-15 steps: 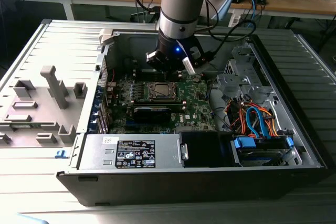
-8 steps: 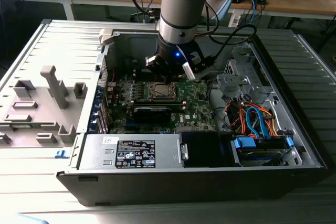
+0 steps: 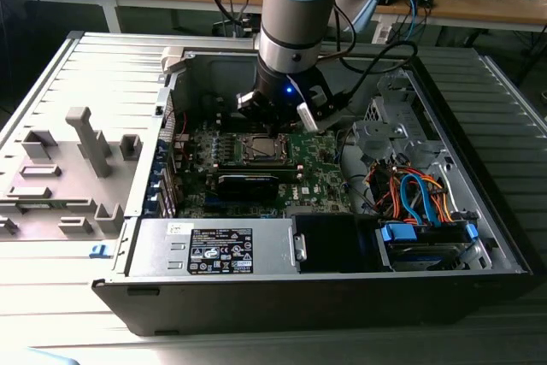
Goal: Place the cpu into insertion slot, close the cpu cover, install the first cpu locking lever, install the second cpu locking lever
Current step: 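Install the second cpu locking lever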
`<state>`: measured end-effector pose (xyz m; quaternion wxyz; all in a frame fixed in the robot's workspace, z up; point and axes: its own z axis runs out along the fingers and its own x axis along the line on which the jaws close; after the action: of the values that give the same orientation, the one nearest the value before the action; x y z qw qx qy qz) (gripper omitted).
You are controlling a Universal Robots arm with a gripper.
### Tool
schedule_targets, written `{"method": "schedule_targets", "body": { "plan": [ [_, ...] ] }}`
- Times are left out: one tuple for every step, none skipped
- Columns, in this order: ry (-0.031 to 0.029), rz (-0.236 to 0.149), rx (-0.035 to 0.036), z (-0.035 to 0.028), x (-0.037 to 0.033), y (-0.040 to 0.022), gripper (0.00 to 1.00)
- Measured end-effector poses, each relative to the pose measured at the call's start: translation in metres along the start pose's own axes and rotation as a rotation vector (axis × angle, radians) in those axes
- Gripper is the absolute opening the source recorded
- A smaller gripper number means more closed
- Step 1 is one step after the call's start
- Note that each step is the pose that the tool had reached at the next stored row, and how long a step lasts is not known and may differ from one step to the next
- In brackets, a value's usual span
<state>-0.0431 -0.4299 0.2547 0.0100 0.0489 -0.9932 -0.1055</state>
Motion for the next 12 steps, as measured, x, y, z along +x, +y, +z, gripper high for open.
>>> {"method": "schedule_targets", "body": {
  "plan": [
    [-0.0001, 0.0, -0.0001, 0.0005, 0.0001, -0.0004, 0.11],
    [-0.0001, 0.0, -0.0002, 0.0009, 0.0002, -0.0008, 0.11],
    [-0.0002, 0.0, -0.0004, 0.0013, 0.0003, -0.0012, 0.11],
    [-0.0002, 0.0, -0.0005, 0.0018, 0.0005, -0.0017, 0.11],
    [-0.0002, 0.0, -0.0006, 0.0021, 0.0006, -0.002, 0.11],
    [-0.0002, 0.0, -0.0008, 0.0025, 0.0007, -0.0024, 0.11],
    [-0.0001, 0.0, -0.0009, 0.0033, 0.0008, -0.0031, 0.11],
    [-0.0001, 0.0, -0.0009, 0.0036, 0.0009, -0.0038, 0.11],
    [-0.0003, 0.0, -0.0021, 0.0043, 0.0016, -0.0056, 0.11],
    [-0.0004, 0.0, -0.0032, 0.0046, 0.0032, -0.0088, 0.11],
    [-0.0004, 0.0, -0.0037, 0.005, 0.0043, -0.0121, 0.11],
    [-0.0005, 0.0, -0.0043, 0.0053, 0.0056, -0.0149, 0.11]
  ]
}}
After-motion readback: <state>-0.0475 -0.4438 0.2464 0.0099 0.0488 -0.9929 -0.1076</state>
